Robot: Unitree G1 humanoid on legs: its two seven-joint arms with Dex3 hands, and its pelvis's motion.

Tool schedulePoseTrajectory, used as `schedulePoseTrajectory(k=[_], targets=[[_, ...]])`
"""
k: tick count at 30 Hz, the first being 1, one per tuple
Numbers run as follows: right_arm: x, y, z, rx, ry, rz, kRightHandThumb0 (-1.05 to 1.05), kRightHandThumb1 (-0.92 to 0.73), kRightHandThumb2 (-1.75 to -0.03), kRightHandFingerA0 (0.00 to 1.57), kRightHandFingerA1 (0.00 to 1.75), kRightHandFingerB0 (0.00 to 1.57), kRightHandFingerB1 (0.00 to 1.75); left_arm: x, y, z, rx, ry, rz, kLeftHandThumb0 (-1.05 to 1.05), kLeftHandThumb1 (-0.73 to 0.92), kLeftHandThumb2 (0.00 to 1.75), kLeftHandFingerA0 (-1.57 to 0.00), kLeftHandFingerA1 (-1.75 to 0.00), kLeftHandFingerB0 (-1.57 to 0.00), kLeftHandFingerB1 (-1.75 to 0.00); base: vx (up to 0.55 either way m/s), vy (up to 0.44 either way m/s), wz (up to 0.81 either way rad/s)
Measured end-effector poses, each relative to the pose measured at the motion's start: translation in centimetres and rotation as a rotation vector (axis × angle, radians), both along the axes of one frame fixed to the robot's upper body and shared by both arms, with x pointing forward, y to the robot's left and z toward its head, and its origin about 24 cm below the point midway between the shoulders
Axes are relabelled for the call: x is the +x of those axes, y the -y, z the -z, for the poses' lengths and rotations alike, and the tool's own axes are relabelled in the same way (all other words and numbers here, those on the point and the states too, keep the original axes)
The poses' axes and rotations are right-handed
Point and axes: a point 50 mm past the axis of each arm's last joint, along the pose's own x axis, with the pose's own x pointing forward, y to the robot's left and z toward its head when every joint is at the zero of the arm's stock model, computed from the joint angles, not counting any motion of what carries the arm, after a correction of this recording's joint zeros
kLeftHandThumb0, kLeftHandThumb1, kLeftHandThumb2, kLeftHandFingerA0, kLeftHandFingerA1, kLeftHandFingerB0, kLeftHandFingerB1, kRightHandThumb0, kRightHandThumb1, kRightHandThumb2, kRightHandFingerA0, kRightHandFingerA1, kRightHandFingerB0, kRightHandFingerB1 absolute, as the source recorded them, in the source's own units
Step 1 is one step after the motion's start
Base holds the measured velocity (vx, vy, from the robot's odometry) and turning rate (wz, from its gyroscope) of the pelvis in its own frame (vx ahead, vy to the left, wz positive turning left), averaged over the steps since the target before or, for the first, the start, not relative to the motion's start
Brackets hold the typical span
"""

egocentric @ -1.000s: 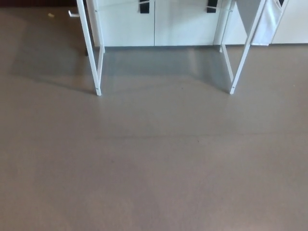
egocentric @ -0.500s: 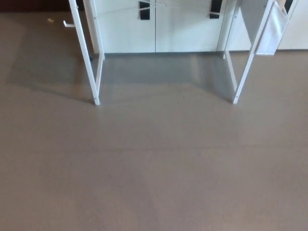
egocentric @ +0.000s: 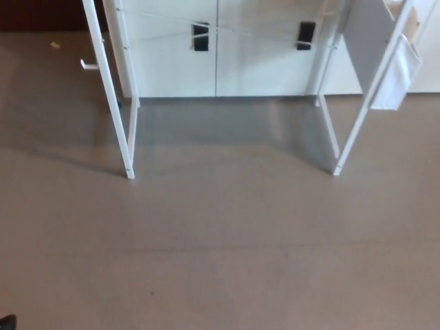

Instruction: The robot walks towards a desk on which a shovel is kept on the left hand side and a container is kept on the right hand side. The robot picks up the shovel using its left hand and places it in the container.

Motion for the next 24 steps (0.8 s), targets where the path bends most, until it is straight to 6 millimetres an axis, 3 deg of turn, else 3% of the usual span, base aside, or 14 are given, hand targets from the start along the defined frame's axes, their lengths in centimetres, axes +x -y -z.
schedulePoseTrajectory(k=[4, 8, 18, 24], targets=[[0.8, 0.3, -0.4, -0.016, 0.021, -0.007, -0.14, -0.50, -0.54, 0.68, 0.61, 0.45, 0.48, 0.5, 0.3, 0.0, -0.014, 0.014, -0.002, -0.35, 0.67, 0.61, -0.28, -0.33, -0.22, -0.29, 0.42, -0.358, 0.35], [1.3, 0.3, -0.5, -0.021, 0.030, -0.012, -0.14, -0.49, -0.54, 0.70, 0.61, 0.46, 0.49, -0.3, 0.3, 0.3, -0.019, -0.009, -0.012, -0.37, 0.65, 0.60, -0.33, -0.34, -0.25, -0.30, 0.38, -0.221, -0.01], [0.7, 0.1, -0.2, -0.020, 0.008, -0.025, -0.14, -0.51, -0.54, 0.70, 0.61, 0.46, 0.48, -1.3, 0.2, 0.9, -0.005, -0.060, 0.005, -0.37, 0.66, 0.60, -0.37, -0.34, -0.29, -0.31, 0.46, 0.148, -0.27], [0.4, -0.1, -0.1, -0.019, -0.004, -0.033, -0.15, -0.51, -0.54, 0.70, 0.61, 0.46, 0.48, -1.6, 0.1, 0.9, 0.006, -0.067, 0.014, -0.38, 0.65, 0.60, -0.39, -0.35, -0.31, -0.32, 0.35, 0.108, 0.09]])
